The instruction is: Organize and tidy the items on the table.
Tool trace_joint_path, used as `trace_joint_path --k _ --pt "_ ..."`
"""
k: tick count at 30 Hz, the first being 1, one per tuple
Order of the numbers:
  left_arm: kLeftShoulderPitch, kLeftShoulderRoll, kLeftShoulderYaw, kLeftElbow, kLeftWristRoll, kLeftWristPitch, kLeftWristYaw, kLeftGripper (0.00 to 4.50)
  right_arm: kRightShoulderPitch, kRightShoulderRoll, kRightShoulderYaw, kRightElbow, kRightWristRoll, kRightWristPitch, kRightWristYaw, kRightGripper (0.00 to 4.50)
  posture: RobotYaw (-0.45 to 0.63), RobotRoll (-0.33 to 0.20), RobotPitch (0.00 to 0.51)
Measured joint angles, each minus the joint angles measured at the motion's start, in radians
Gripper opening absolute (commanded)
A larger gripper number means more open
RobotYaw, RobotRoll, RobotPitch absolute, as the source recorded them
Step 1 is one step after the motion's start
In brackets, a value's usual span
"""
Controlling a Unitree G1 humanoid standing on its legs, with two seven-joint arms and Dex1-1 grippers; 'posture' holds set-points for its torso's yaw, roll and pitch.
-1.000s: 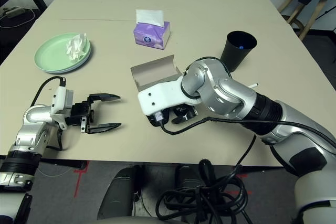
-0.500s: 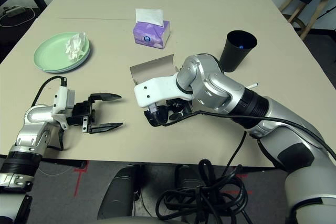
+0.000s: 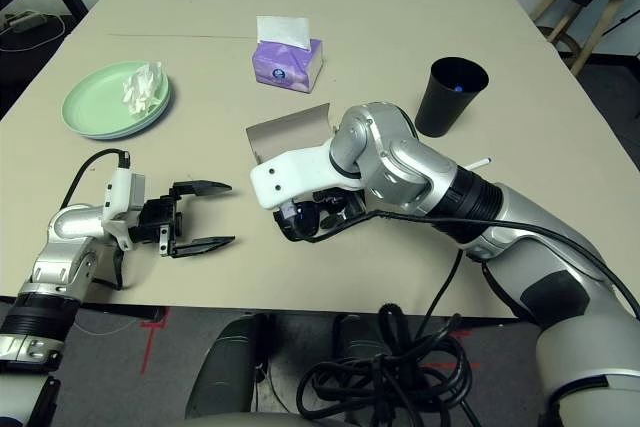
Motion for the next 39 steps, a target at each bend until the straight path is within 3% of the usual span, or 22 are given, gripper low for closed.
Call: trace_joint_path --k 30,34,39 --pt "-0.011 -0.002 0.000 -0.002 -0.001 -0.011 -0.001 4.47 -0.001 0.000 -0.003 0.022 -0.033 -0.036 0.019 4.50 0.12 0.000 0.187" --pt "-0.015 -0.005 0.000 -0.001 -0.001 -0.014 -0.001 4.50 0.003 0.000 -0.003 0.023 -0.034 -0.036 0.019 3.57 0.12 0.000 0.186" --pt "-0.015 -0.006 0.000 -0.001 -0.001 -0.014 -0.001 4.50 0.004 0.004 -0.003 0.023 -0.035 -0.037 0.019 1.62 0.13 0.000 0.184"
